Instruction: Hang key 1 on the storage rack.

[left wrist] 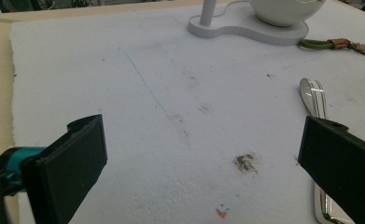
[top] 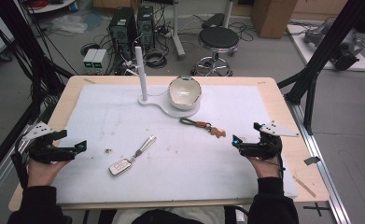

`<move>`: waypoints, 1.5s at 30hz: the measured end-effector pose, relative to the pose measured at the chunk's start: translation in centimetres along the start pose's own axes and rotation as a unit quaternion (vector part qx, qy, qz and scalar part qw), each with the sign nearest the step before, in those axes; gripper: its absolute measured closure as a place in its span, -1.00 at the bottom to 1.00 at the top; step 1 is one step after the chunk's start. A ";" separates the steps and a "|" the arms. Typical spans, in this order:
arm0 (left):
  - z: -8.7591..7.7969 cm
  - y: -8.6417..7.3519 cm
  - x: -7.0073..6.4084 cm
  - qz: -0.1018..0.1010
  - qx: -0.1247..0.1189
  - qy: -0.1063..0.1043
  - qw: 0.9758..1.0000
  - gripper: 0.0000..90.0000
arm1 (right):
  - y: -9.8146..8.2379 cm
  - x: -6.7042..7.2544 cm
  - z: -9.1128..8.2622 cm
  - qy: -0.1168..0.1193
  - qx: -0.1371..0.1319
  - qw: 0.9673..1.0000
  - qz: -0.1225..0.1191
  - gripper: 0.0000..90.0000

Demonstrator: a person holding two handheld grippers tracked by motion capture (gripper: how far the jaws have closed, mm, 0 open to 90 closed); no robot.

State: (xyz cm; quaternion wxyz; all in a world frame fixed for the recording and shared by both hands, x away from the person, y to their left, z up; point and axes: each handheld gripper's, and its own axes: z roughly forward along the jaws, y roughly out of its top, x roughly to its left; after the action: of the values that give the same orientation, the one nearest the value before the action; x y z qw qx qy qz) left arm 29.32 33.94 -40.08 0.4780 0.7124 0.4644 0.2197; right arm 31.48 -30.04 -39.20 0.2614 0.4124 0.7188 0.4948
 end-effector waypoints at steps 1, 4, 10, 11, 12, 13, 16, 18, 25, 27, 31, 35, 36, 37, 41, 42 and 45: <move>0.0 0.0 0.0 0.000 0.001 0.000 1.000 -0.96 | 0.0 -0.1 -0.1 -0.003 -0.001 1.000 -0.002 -0.99; 0.0 0.0 0.1 0.001 0.001 0.000 1.000 -0.96 | 0.0 -0.2 0.0 -0.004 -0.003 1.000 0.000 -0.99; -0.1 0.1 0.1 -0.002 0.000 0.000 1.000 -0.96 | -0.2 -0.1 0.2 -0.006 0.004 1.000 -0.002 -0.99; -0.1 0.1 0.1 -0.002 0.000 -0.001 1.000 -0.96 | -0.2 -0.1 0.2 -0.006 0.004 1.000 -0.002 -0.99; 0.0 0.1 0.1 -0.002 0.002 -0.001 1.000 -0.96 | -0.3 0.0 0.3 -0.007 0.006 1.000 -0.005 -0.99; 0.0 0.1 0.1 -0.001 0.003 -0.001 1.000 -0.96 | -0.3 0.0 0.3 -0.007 0.006 1.000 -0.005 -0.99; 0.1 0.1 0.1 -0.001 0.004 -0.004 1.000 -0.96 | -0.4 0.0 0.3 -0.006 0.009 1.000 -0.002 -0.99; 0.2 0.1 0.1 0.000 0.005 -0.004 1.000 -0.96 | -0.4 -0.1 0.3 -0.006 0.010 1.000 -0.003 -0.99; 0.3 0.1 0.0 0.001 0.007 -0.003 1.000 -0.96 | -0.4 0.1 0.8 0.002 0.017 1.000 -0.005 -0.99; 0.3 0.1 0.0 0.001 0.007 -0.003 1.000 -0.96 | -0.4 0.1 1.0 0.004 0.020 1.000 -0.006 -0.99; 0.3 0.0 0.0 0.000 0.006 -0.002 1.000 -0.96 | 0.2 0.6 2.1 0.017 0.035 0.999 -0.020 -0.99; 0.4 -0.1 0.0 -0.005 0.004 -0.004 1.000 -0.96 | 0.7 1.1 2.9 0.024 0.037 0.999 -0.030 -0.99; 0.4 -0.2 0.0 -0.005 0.005 -0.003 1.000 -0.96 | 0.9 1.1 3.1 0.024 0.039 0.998 -0.033 -0.99; 0.4 -0.2 0.0 -0.005 0.005 -0.003 1.000 -0.96 | 0.9 1.1 3.1 0.024 0.039 0.998 -0.033 -0.99; 0.6 -0.3 -0.1 -0.002 0.009 -0.005 1.000 -0.96 | 1.7 1.2 4.3 0.035 0.051 0.997 -0.038 -0.99; 0.6 -0.3 -0.1 -0.003 0.008 -0.004 1.000 -0.96 | 2.1 1.4 4.8 0.037 0.055 0.997 -0.046 -0.99; 0.5 -0.4 0.0 -0.006 0.004 -0.002 1.000 -0.96 | 2.5 1.8 5.3 0.053 0.054 0.996 -0.046 -0.99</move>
State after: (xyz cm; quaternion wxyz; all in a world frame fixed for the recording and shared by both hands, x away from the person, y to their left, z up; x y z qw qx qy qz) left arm 29.50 33.71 -40.68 0.4774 0.7122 0.4682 0.2138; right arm 35.53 -25.47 -38.84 0.2228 0.3655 0.7758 0.4636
